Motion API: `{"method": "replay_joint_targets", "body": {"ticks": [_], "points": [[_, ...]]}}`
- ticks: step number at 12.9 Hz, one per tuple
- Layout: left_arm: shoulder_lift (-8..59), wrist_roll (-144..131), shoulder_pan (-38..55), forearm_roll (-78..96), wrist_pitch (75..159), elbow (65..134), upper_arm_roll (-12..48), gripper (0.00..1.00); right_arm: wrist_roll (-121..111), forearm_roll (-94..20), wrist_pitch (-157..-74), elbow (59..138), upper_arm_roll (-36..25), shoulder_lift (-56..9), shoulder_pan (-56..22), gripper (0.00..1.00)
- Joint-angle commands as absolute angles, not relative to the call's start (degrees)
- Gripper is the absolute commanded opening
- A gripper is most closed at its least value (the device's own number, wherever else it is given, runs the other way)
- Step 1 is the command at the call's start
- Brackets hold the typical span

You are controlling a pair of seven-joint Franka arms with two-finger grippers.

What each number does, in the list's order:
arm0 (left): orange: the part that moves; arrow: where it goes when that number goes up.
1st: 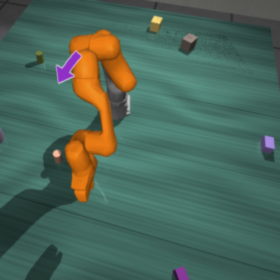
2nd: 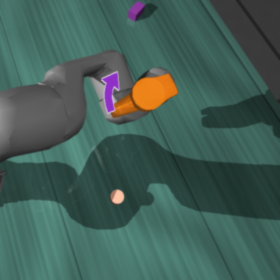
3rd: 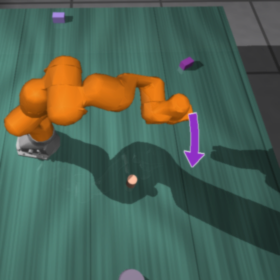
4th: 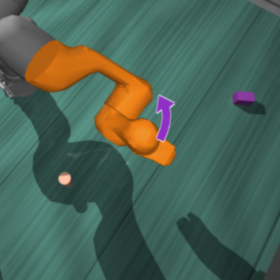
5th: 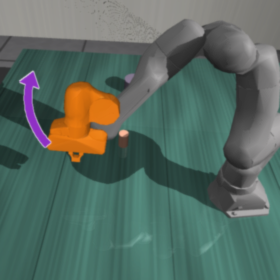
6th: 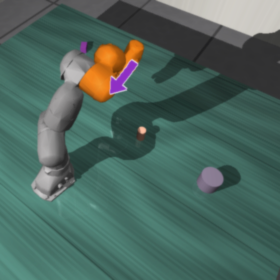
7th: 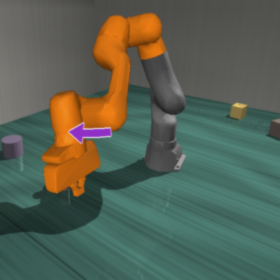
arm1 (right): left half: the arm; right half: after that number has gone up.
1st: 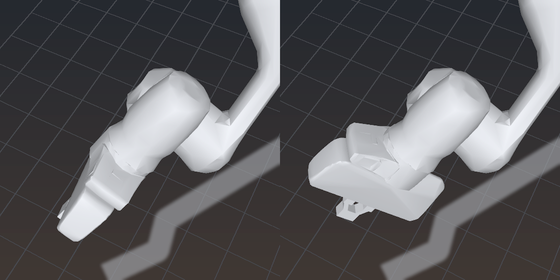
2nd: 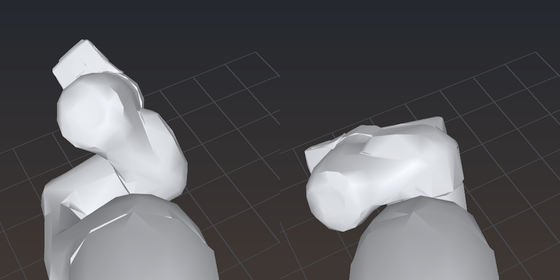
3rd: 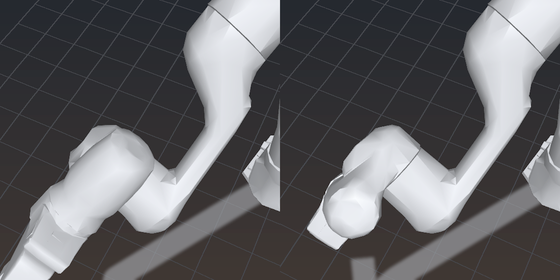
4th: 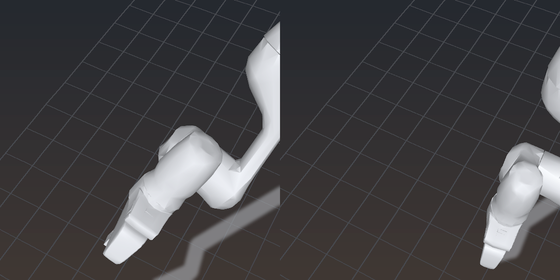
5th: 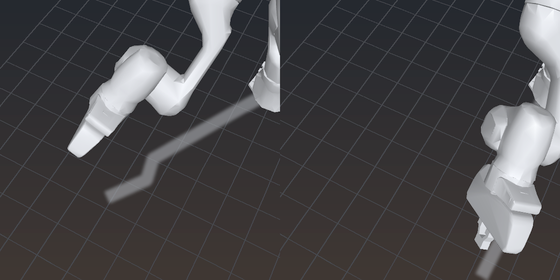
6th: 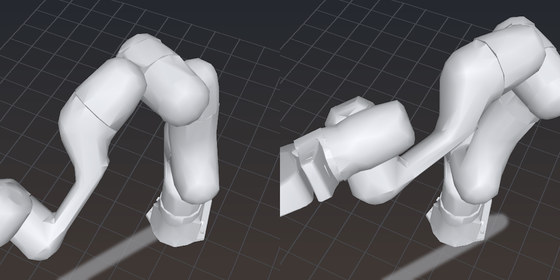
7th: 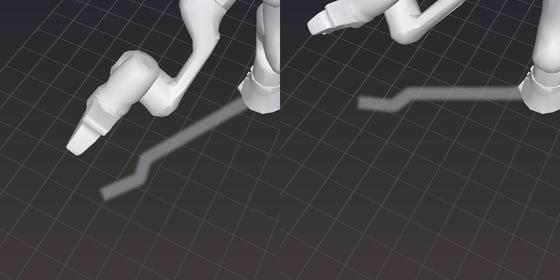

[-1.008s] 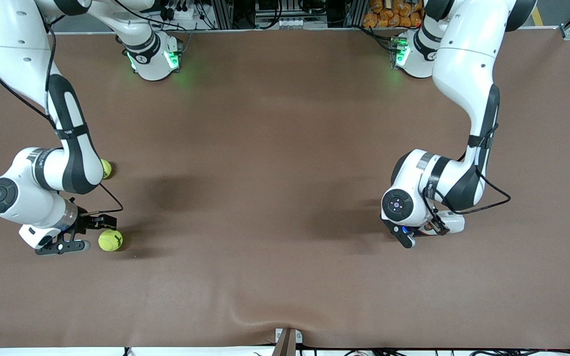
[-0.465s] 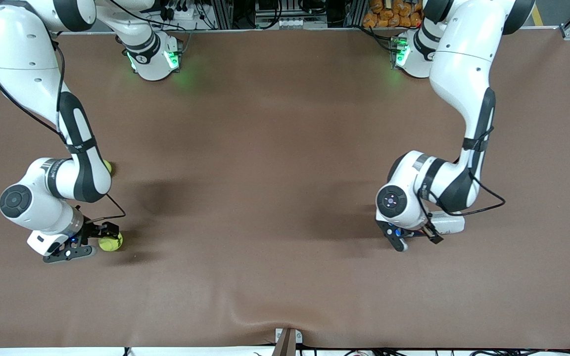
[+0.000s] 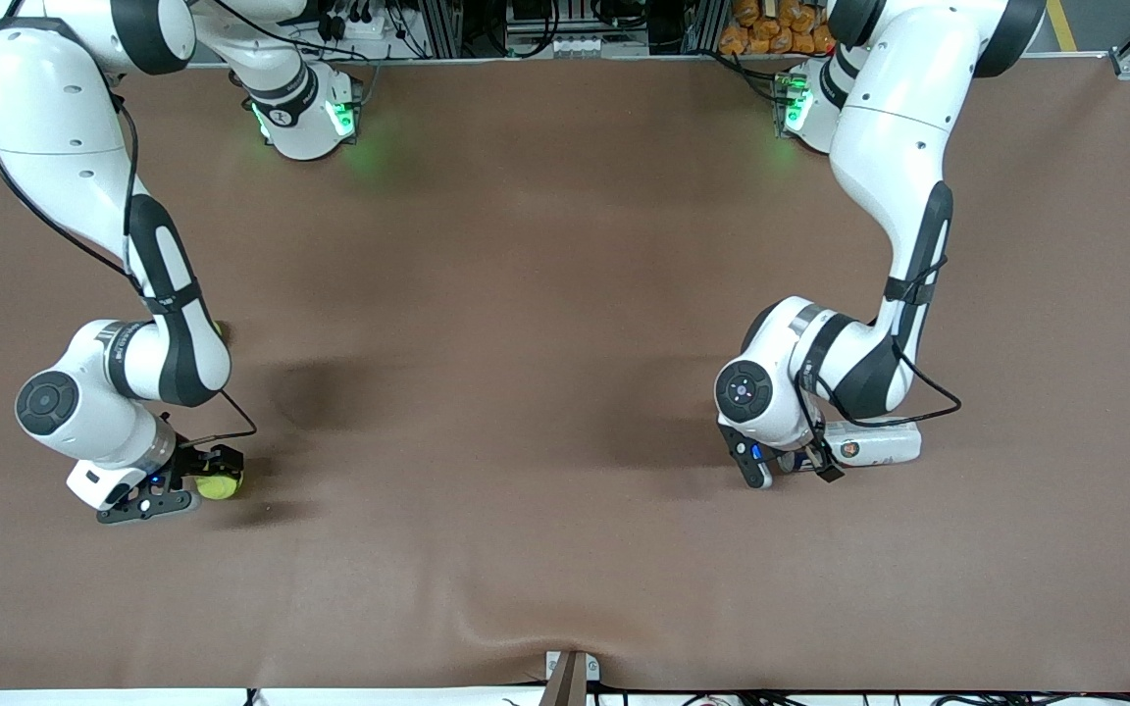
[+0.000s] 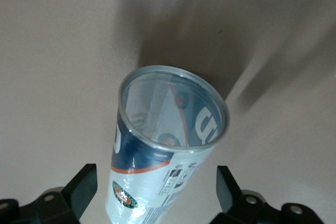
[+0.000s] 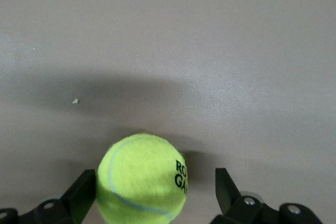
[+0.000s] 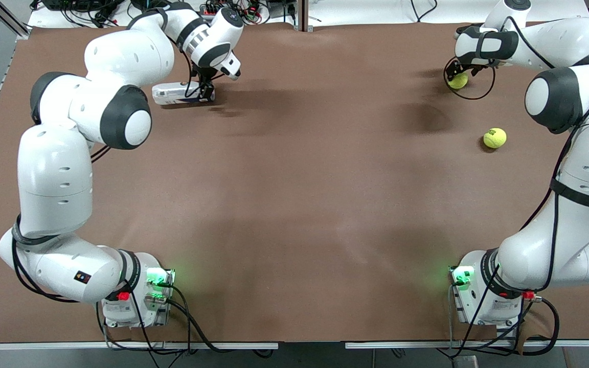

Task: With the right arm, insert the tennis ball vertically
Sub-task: 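Grasp the white can with the left gripper while the right gripper grasps a ball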

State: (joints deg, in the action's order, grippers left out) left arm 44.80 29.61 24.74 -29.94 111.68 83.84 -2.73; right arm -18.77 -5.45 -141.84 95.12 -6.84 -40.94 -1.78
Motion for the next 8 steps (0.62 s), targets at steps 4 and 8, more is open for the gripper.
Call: {"method": "replay_joint_targets", "body": {"ticks": [4,8], "points": [[46.67,30.76,23.29,-30.94,112.67,82.88,-2.81,1.0,-19.78,-8.09,-141.59,93.96,-6.59,-41.84,-1.85,1.0],[47.2,30.76,23.29,-30.85,113.29,82.88,-2.81,1.0,-19.86,-8.0,-141.42,94.22,-6.68,-41.75,-1.85,0.84]]}}
